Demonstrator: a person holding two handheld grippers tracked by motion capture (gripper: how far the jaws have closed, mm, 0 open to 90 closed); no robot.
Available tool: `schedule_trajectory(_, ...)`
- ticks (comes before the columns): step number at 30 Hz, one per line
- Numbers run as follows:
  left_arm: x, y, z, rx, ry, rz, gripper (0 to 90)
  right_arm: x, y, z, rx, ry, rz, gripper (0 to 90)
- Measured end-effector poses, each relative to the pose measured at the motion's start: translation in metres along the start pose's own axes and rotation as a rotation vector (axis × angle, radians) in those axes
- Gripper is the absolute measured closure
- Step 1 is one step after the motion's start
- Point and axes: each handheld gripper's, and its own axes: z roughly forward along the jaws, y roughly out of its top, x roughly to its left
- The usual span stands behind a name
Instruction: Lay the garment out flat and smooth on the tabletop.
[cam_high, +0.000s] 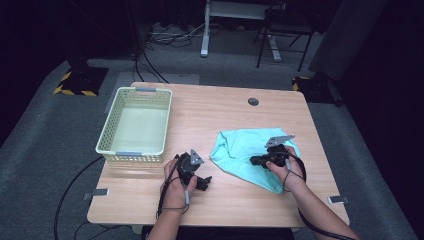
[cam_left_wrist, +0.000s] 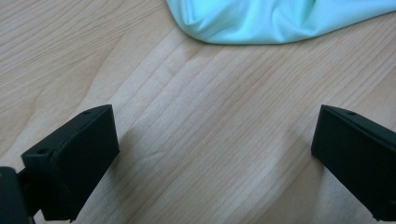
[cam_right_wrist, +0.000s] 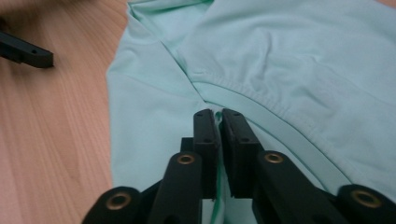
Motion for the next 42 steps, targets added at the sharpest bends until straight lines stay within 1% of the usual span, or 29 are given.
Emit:
schedule_trajectory(2,0.0,-0.001,0.0,-0.001,-0.001,-0.006,0.9,0.006,0.002,-0.003,-0.009,-0.001,-0.025,87.9)
schedule_trajectory(8,0.0,-0.001,0.0,-0.001,0.001,-0.003,0.9,0.032,0.009,-0.016,-0.055,0.004,-0.111,88.3)
schedule_trajectory(9,0.0,-0.001,0.0,-0.001,0.001,-0.003,0.9,0.041,0.011,-0.019,-0.072,0.01,-0.141,88.3)
schedule_trajectory(10,0.0,-0.001,0.0,-0.001,0.001,-0.003,0.9,0.041,0.011,-0.019,-0.072,0.01,-0.141,88.3)
schedule_trajectory(11,0.0,-0.001,-0.001,-0.001,0.001,-0.003,0.9,0.052,0.012,-0.021,-0.088,0.018,-0.178,88.3)
schedule_trajectory(13,0.0,-0.001,0.0,-0.001,-0.001,-0.005,0.9,0.066,0.01,-0.022,-0.102,0.042,-0.242,88.3)
schedule_trajectory(14,0.001,-0.001,0.0,-0.001,-0.001,-0.003,0.9,0.079,0.007,-0.022,-0.111,0.074,-0.31,88.2)
schedule_trajectory(15,0.0,-0.001,0.0,-0.002,-0.001,-0.005,0.9,0.09,0.004,-0.021,-0.108,0.113,-0.377,87.8)
schedule_trajectory(16,0.0,-0.001,0.0,-0.003,0.0,-0.006,0.9,0.1,0.0,-0.021,-0.093,0.19,-0.446,85.6)
schedule_trajectory(17,0.0,-0.001,0.0,-0.003,-0.001,-0.009,0.9,0.108,-0.004,-0.019,-0.074,0.321,-0.494,78.7)
schedule_trajectory(18,0.0,-0.001,0.0,-0.002,-0.001,-0.007,0.9,0.115,-0.008,-0.017,-0.035,0.439,-0.518,73.7)
schedule_trajectory(19,0.0,-0.001,0.0,-0.003,-0.001,-0.008,0.9,0.119,-0.011,-0.017,-0.014,0.479,-0.53,73.0)
schedule_trajectory(20,0.0,-0.001,0.0,-0.002,-0.001,-0.008,0.9,0.121,-0.014,-0.019,-0.015,0.46,-0.533,67.6)
schedule_trajectory(22,0.0,-0.001,0.0,-0.001,0.0,-0.005,0.9,0.114,-0.013,-0.024,-0.037,0.362,-0.503,65.2)
schedule_trajectory(24,0.0,-0.001,0.0,-0.001,0.0,-0.004,0.9,0.1,-0.011,-0.028,-0.066,0.286,-0.437,63.0)
schedule_trajectory(25,0.0,-0.001,0.0,-0.001,0.0,-0.004,0.9,0.095,-0.01,-0.03,-0.07,0.254,-0.408,62.0)
schedule_trajectory(27,0.0,-0.001,0.0,0.0,0.0,-0.005,0.9,0.084,-0.011,-0.031,-0.07,0.168,-0.349,60.3)
schedule_trajectory(28,0.0,-0.001,0.0,0.0,-0.001,-0.005,0.9,0.081,-0.012,-0.03,-0.062,0.147,-0.336,60.3)
schedule_trajectory(31,0.0,-0.001,0.0,-0.001,0.0,-0.004,0.9,0.076,-0.016,-0.024,-0.042,0.115,-0.297,59.0)
schedule_trajectory(33,0.0,-0.001,0.0,-0.001,0.0,-0.005,0.9,0.076,-0.019,-0.02,-0.027,0.109,-0.287,58.9)
schedule_trajectory(37,0.0,-0.001,0.0,-0.001,0.0,-0.005,0.9,0.08,-0.022,-0.011,-0.001,0.107,-0.29,58.8)
schedule_trajectory(40,0.0,-0.001,0.0,0.0,-0.001,-0.003,0.9,0.084,-0.025,-0.004,0.031,0.108,-0.287,58.6)
schedule_trajectory(42,0.0,-0.001,0.0,-0.001,-0.001,-0.004,0.9,0.085,-0.026,0.001,0.056,0.108,-0.281,60.8)
